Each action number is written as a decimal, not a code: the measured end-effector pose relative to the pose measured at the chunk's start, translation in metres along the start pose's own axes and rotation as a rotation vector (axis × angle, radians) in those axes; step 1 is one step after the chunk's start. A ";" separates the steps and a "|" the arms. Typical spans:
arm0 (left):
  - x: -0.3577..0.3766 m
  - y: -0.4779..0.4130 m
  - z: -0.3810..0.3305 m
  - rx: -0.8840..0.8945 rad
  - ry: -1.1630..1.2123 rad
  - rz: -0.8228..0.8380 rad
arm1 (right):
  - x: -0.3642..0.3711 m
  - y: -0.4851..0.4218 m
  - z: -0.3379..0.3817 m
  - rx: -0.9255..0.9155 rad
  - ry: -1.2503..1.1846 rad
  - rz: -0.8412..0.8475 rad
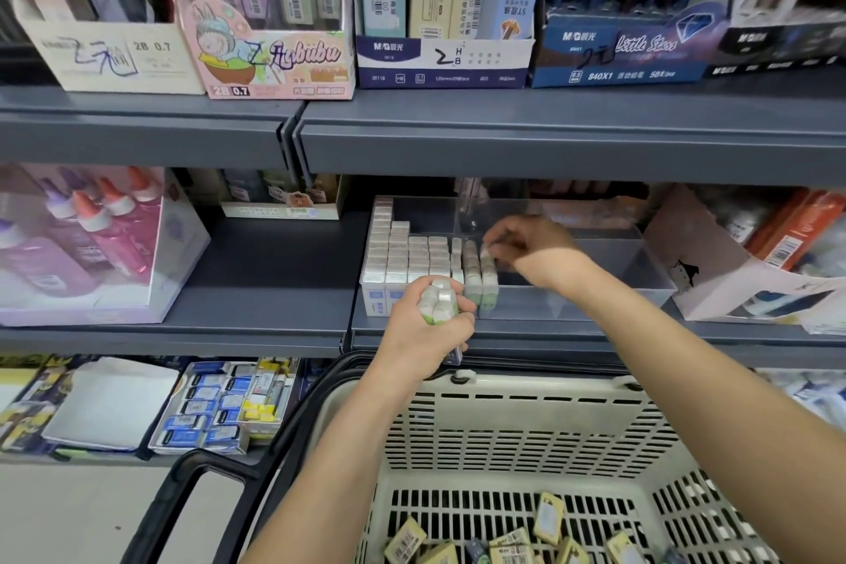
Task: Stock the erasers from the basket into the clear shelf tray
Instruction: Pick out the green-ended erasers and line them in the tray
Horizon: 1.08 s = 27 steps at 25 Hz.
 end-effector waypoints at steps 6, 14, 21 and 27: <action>0.000 -0.002 0.001 -0.023 -0.012 -0.007 | 0.004 0.005 -0.002 0.055 0.067 0.087; 0.000 0.004 -0.006 -0.008 0.022 0.003 | 0.016 0.065 0.046 -0.338 0.077 0.188; 0.002 0.007 -0.007 -0.009 0.019 0.033 | 0.017 0.070 0.041 -0.226 -0.135 0.199; 0.001 0.005 -0.005 -0.037 0.016 -0.007 | -0.038 0.048 0.036 -0.216 -0.310 -0.093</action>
Point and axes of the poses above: each hand's wrist, its own y-axis away from the middle knuckle, its own x-axis out of the palm, z = x × y, the point moved 5 cm from there along -y, towards the middle knuckle, and after that the axes turned 15 degrees about -y, right-handed, at the moved point
